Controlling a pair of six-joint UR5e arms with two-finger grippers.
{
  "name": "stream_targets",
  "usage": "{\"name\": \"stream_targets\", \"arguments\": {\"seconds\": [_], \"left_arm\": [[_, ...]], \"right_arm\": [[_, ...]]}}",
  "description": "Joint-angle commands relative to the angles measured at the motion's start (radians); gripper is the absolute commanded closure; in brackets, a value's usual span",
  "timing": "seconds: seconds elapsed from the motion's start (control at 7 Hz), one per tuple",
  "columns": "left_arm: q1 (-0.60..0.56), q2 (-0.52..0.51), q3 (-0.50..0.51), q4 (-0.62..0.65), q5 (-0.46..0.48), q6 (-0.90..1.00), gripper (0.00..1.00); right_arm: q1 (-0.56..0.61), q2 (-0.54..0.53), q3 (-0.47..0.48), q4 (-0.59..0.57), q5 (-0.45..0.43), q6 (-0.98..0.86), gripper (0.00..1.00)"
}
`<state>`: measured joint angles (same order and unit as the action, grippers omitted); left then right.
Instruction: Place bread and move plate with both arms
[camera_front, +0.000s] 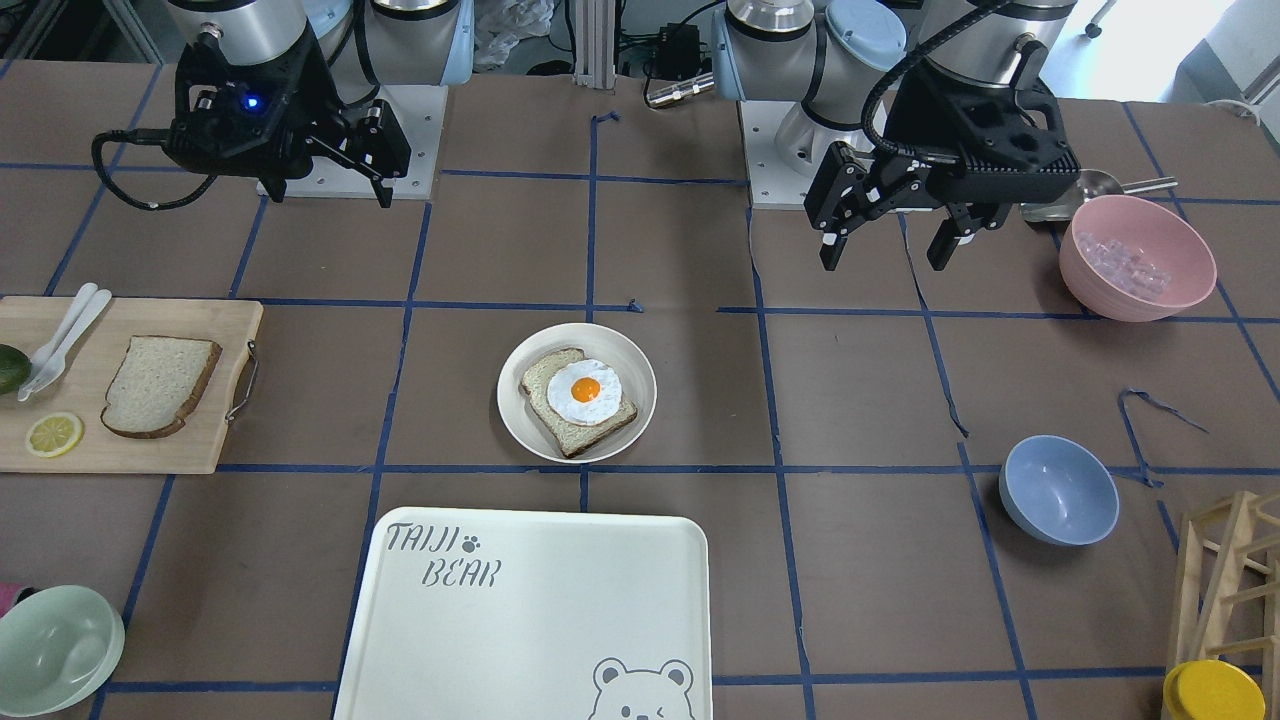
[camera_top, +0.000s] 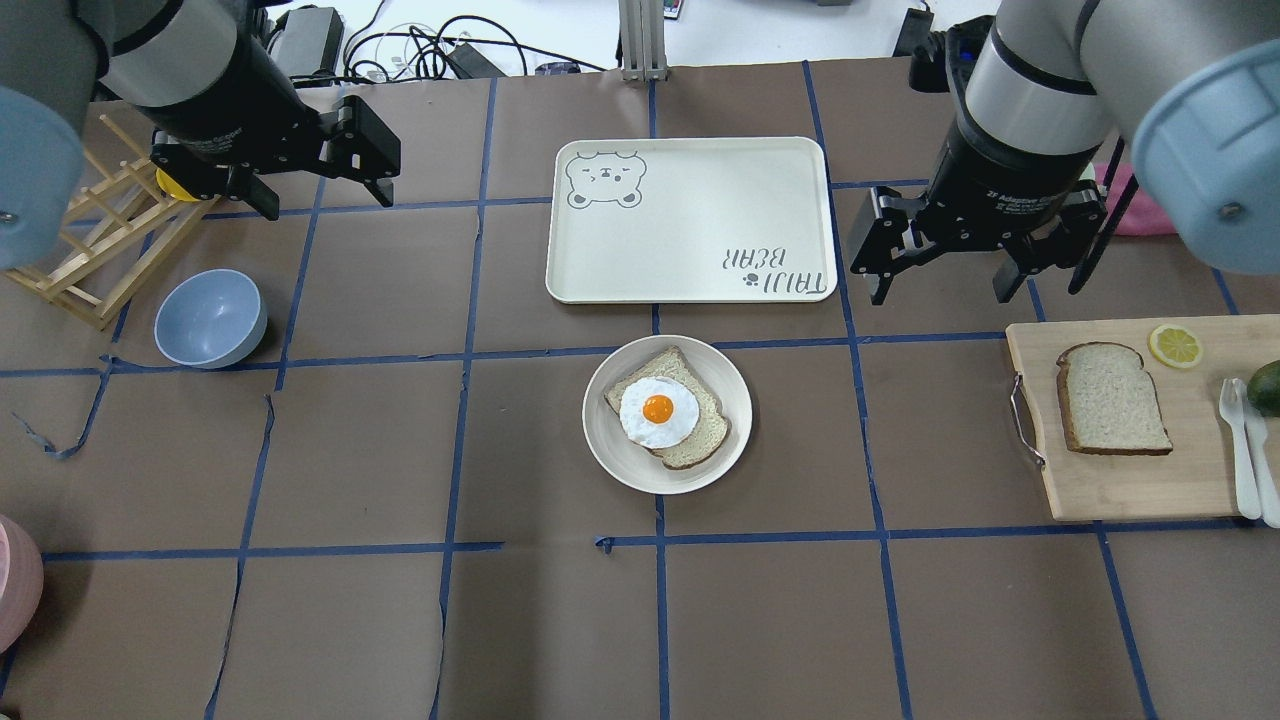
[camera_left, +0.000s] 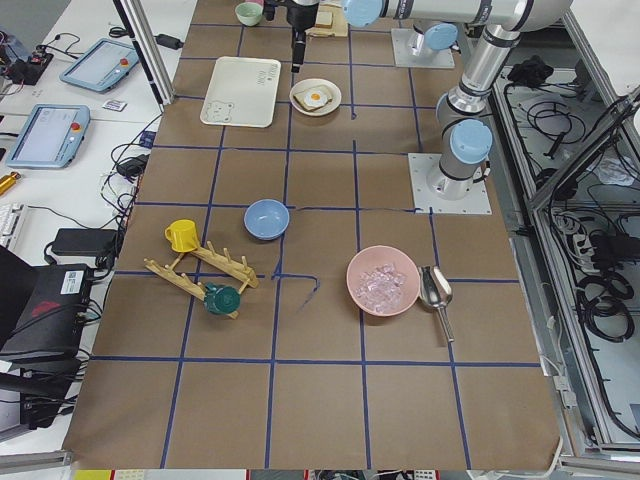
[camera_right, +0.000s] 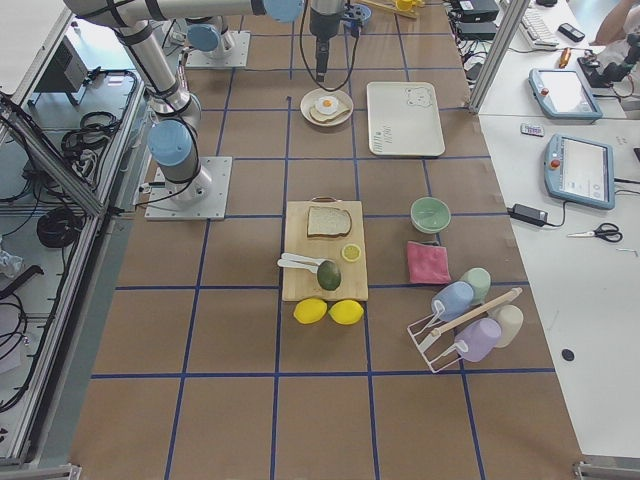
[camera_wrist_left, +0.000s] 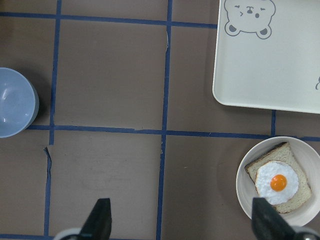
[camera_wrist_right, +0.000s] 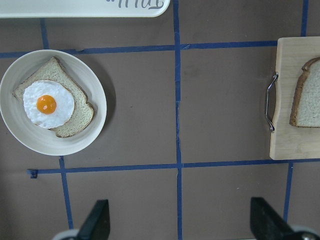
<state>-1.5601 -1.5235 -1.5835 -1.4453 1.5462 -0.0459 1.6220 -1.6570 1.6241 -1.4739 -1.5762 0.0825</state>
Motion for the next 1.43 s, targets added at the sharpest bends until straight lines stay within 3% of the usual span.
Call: {"name": "stream_targets", "arguments": {"seconds": [0.0,1.0,1.29], "left_arm": [[0.0,-0.001,0.0,0.0,-0.001,0.0,0.0],[0.0,0.0,-0.001,0.0,0.0,0.0,0.0],[-0.002,-0.001,-0.001,0.0,-0.001,0.0,0.0]], "right_arm": [[-0.001,0.0,0.0,-0.009,-0.002,0.003,0.0],[-0.005,0.038,0.003,-0.025,-0.011,0.026,0.0],[-0.029,0.081,0.005,-0.054,-0.094,0.02,0.0]]}}
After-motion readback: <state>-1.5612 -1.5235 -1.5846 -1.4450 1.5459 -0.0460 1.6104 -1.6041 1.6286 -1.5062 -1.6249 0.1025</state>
